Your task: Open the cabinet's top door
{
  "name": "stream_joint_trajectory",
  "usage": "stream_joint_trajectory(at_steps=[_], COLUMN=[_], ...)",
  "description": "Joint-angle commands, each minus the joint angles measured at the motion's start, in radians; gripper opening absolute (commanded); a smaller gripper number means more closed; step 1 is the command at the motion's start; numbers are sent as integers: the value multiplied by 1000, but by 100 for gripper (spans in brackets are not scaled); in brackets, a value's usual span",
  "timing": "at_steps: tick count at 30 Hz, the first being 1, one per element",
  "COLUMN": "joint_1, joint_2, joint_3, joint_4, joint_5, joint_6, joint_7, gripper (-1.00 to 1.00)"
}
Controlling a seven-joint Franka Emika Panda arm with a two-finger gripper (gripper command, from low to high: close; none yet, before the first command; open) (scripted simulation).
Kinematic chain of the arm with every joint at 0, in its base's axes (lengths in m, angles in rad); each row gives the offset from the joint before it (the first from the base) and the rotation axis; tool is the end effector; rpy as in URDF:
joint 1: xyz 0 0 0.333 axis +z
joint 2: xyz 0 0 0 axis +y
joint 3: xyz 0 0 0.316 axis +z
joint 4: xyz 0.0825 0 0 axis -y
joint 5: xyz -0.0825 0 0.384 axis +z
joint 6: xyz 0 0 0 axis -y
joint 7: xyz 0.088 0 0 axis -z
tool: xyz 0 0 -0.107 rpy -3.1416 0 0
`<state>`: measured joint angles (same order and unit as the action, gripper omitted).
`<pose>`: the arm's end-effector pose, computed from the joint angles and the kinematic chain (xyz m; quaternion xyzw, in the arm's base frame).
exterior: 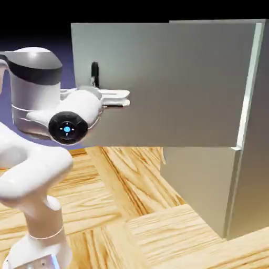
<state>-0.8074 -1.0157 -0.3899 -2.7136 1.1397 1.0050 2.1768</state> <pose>0.1403 -0.1288 0.5667 -0.1363 0.6937 0.5883 0.3926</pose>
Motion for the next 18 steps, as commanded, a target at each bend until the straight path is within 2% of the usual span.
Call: stream_joint_trajectory(at_steps=[1,18], joint_1=[19,395], joint_2=[36,652], joint_3=[-22,-417], joint_4=[28,582], joint_5=[-24,-317], joint_6=[-19,-423], joint_7=[-19,-374], gripper=[-100,-100])
